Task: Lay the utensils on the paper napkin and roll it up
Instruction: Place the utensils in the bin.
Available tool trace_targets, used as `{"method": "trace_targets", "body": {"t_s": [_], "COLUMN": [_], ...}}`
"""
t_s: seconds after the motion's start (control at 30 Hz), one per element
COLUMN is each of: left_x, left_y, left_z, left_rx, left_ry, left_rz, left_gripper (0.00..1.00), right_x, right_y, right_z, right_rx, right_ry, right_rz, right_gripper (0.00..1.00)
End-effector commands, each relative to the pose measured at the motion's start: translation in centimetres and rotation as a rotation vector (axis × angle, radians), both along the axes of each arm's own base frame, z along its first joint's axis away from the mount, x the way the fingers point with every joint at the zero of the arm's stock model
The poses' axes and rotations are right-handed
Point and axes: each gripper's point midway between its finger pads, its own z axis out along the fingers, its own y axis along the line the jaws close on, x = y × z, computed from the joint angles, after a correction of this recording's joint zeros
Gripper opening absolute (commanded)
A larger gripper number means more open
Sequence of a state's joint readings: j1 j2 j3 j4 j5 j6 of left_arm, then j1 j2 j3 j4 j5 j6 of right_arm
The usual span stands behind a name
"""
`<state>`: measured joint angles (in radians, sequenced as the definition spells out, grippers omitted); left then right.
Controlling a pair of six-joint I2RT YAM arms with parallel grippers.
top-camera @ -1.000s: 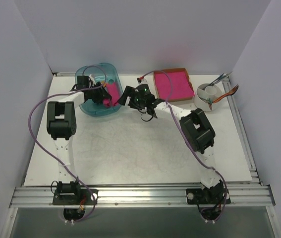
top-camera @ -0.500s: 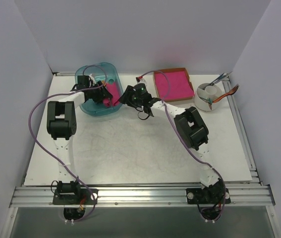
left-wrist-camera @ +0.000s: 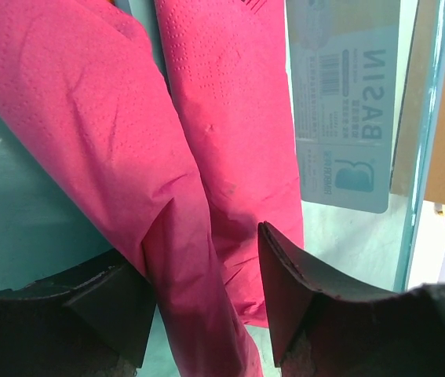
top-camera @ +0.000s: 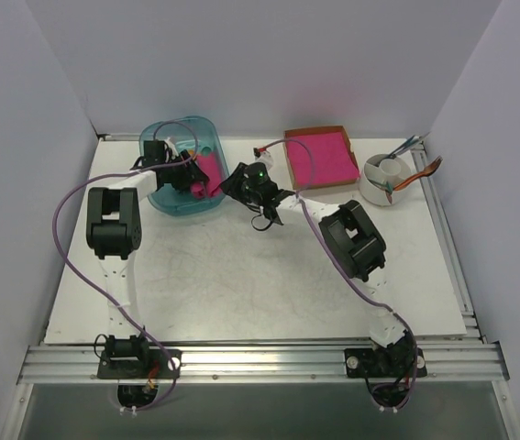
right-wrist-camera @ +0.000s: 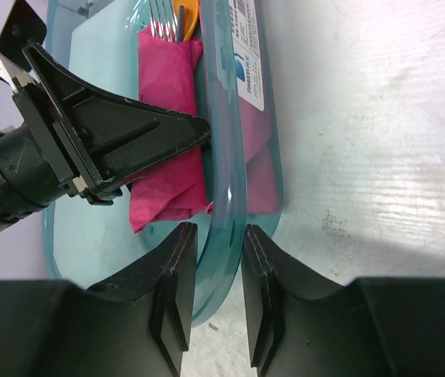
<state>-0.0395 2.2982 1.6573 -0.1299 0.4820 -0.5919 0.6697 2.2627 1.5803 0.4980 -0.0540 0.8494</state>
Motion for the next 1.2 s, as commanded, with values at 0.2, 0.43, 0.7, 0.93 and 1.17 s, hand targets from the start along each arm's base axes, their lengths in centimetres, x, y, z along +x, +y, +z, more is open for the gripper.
{"method": "trace_targets", "body": {"t_s": [0.2, 0.43, 0.7, 0.93, 1.17], "left_x": [-3.9, -4.3, -4.8, -5.1, -5.2], "left_y": [1.4, 0.8, 1.4, 1.0, 1.4], "left_z": [-4.5, -4.1, -3.2, -3.3, -3.5], "left_rx": [0.132, 0.146, 0.177, 0.149, 0.171], "left_ry": [0.185, 0.187, 0.193, 0.211, 0.204], "left_rz": [0.004, -0.013, -0.011, -0.028, -0.01], "left_gripper": [0.62, 0.64, 0.62, 0.58, 0.56], "right_x": [-1.9, -2.5, -2.5, -2.3, -2.3], "right_y": [-2.5, -2.3, -2.3, -2.3, -2.3], "right_z": [1.7, 1.7, 1.9, 2.0, 2.0], "right_rx": [-0.008, -0.015, -0.02, -0.022, -0.03], "right_ry": [-0.045, -0.036, -0.037, -0.035, -0.032], "right_rz": [-0.169, -0.164, -0.163, -0.163, -0.156], "right_gripper": [0.18, 0.18, 0.18, 0.18, 0.18]}}
